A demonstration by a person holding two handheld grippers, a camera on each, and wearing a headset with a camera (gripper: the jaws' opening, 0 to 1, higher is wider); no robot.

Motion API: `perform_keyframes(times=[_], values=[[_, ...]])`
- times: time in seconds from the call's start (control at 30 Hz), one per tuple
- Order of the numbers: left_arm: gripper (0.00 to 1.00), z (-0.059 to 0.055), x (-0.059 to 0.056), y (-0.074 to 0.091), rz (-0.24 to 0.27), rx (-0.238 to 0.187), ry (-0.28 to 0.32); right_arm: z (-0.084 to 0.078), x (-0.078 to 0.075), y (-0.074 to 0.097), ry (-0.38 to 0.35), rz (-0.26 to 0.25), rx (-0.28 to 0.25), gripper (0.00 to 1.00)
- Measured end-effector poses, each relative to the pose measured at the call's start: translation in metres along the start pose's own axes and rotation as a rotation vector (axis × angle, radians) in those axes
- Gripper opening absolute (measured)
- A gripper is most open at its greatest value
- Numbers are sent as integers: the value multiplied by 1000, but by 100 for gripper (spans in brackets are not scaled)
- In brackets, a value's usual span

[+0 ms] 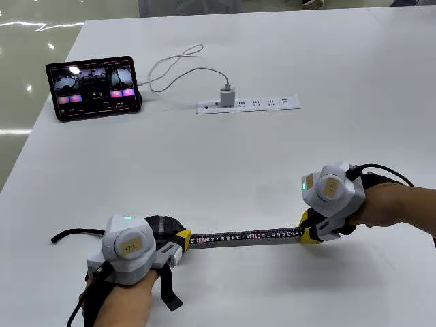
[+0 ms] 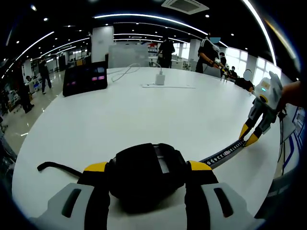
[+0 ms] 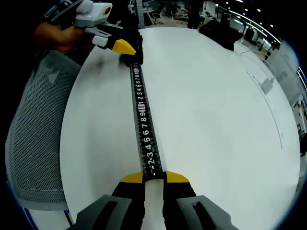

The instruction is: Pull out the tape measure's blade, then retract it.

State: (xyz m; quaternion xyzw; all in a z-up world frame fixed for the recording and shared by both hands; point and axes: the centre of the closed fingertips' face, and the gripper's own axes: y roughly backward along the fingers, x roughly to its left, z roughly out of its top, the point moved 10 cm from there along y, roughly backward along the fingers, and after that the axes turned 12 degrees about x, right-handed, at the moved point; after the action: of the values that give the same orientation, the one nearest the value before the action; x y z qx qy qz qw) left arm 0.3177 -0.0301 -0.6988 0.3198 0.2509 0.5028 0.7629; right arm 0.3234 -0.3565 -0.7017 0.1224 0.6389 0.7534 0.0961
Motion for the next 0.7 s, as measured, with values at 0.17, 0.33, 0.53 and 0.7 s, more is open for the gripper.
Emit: perform_keyframes(times=[0.17, 0.33, 0.53, 0.7], values=[[58, 0, 0, 0, 0, 0, -9, 2, 0, 0, 2, -3, 6, 9], [58, 0, 0, -1, 1, 4, -21, 4, 1, -1, -8, -9, 8, 9], [59, 1, -1, -1, 8, 15, -37, 6, 2, -1, -22, -9, 8, 9], [59, 0, -1, -1, 5, 7, -38, 8, 2, -2, -27, -9, 7, 9]])
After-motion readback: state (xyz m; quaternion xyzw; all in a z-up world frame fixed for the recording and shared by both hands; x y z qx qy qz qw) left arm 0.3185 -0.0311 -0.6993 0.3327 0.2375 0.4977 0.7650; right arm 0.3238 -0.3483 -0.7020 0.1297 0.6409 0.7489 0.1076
